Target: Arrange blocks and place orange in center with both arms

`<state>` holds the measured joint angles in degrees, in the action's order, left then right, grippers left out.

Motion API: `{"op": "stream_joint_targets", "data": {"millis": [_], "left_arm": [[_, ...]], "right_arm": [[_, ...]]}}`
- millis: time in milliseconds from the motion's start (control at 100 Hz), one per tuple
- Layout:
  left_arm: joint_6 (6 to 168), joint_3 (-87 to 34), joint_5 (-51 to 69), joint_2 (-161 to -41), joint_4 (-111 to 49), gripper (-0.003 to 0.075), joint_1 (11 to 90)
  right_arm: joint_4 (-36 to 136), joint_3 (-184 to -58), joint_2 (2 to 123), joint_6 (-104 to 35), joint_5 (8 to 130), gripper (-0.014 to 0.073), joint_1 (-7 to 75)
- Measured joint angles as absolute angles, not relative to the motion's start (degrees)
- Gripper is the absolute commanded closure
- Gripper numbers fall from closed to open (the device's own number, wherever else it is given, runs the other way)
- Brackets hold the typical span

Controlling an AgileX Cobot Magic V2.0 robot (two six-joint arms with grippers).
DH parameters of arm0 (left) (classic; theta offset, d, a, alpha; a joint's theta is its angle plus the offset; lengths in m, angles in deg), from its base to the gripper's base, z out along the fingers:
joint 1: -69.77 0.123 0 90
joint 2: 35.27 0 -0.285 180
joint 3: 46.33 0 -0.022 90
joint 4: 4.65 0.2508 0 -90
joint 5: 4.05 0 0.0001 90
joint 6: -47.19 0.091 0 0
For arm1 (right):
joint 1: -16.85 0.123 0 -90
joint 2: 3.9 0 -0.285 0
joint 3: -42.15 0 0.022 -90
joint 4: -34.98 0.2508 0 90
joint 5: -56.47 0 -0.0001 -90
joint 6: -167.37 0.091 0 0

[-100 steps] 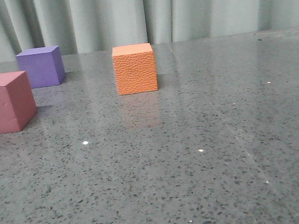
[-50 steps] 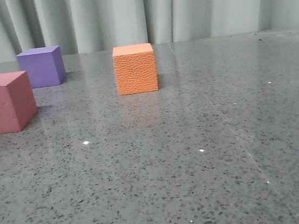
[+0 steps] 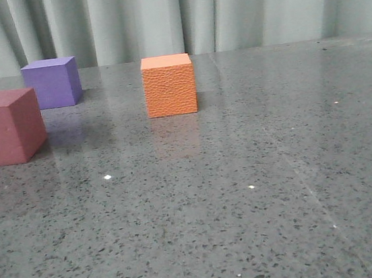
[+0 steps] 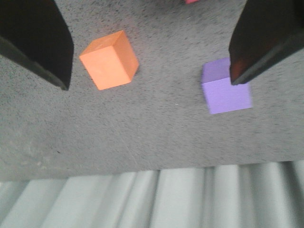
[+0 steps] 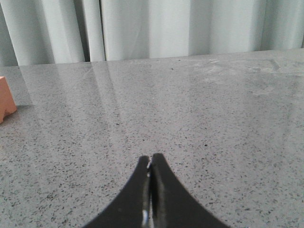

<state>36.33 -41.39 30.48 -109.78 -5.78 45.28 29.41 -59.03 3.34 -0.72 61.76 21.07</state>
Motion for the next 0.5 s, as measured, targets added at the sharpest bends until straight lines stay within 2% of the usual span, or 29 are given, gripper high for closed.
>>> {"op": "stream_joint_targets", "data": {"millis": [260,500], "left_arm": [[17.44,-54.36,31.88,-128.77,13.21,0.0123,32.61],[8.98,-66.27,38.07,-141.79,23.26,0.0123,27.80]], "right_arm": [[29.41,-59.03,3.34,-0.72,61.76,0.0653,21.07],[29.41,-59.03,3.34,-0.72,61.76,0.0653,21.07]]}}
